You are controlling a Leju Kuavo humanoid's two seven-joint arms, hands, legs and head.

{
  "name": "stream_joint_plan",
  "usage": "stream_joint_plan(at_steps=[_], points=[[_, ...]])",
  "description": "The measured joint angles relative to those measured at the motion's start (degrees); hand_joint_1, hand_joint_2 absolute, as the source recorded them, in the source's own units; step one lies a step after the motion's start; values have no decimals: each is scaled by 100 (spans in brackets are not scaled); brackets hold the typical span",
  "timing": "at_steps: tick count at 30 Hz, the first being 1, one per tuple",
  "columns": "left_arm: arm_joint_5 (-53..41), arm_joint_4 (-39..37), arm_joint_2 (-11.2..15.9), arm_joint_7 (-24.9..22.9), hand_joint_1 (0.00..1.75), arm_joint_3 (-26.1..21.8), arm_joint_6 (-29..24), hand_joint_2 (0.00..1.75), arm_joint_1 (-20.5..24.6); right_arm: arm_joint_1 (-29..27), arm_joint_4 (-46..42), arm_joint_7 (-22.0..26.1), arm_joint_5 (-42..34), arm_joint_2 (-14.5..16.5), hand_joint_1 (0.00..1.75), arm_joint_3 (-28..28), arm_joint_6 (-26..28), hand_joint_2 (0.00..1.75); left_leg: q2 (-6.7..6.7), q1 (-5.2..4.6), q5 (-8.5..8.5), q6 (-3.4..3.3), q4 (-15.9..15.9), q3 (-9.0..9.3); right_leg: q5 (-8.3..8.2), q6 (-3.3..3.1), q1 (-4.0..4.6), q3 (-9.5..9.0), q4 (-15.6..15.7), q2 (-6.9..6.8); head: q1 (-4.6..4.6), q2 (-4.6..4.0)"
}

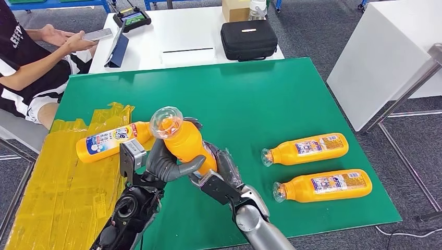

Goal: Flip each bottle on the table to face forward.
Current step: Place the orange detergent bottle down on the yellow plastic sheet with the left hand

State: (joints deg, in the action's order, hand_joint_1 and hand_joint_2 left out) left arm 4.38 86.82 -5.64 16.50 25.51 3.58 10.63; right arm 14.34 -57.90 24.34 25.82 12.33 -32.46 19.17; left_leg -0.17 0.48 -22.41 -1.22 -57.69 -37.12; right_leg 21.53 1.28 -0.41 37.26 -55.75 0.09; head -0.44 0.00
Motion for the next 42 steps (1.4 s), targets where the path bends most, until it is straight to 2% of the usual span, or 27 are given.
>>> stream_joint_plan(at_steps=[8,12,13,17,21,25,32,38,42], points=[[89,-84,0,55,175,-2,-2,175,19,-23,0,-1,4,0,171,-2,13,175,0,0,0,0,0,0,0,0,0,0,0,0,1,0],[142,-87,-1,75,175,-3,-37,175,20,-41,-10,-1,17,0,4,-2,66,175,0,0,0,0,0,0,0,0,0,1,0,0,0,0],[156,-87,-1,81,175,-3,-64,175,20,-52,-26,1,26,0,0,-1,96,175,0,0,0,0,0,0,0,0,0,1,0,0,0,0],[64,-85,-2,151,175,-5,-371,175,31,-131,-185,11,38,-3,0,5,200,175,0,0,0,0,0,0,0,0,0,1,0,0,1,0],[-507,-33,3,317,175,-74,-1044,175,55,-259,-500,12,32,-42,0,48,254,175,0,0,0,0,0,0,0,0,0,0,0,0,0,0],[-876,31,13,380,175,-145,-1391,175,72,-323,-716,14,21,-87,0,117,296,175,-1,0,1,0,0,0,0,0,0,0,0,0,1,0],[-2841,226,24,486,175,-347,-2884,175,71,-482,-1147,79,6,-165,0,326,433,175,-1,0,1,0,0,0,-1,0,0,0,0,-1,1,0],[-3411,328,40,455,175,-422,-3212,175,70,-559,-1363,114,-19,-232,0,440,498,175,0,0,0,0,0,0,-1,0,0,0,0,-1,1,0],[-4264,406,52,416,175,-465,-3694,175,72,-593,-1453,236,-133,-269,0,505,645,175,-1,0,0,0,0,0,-1,0,0,0,0,-1,1,0]])
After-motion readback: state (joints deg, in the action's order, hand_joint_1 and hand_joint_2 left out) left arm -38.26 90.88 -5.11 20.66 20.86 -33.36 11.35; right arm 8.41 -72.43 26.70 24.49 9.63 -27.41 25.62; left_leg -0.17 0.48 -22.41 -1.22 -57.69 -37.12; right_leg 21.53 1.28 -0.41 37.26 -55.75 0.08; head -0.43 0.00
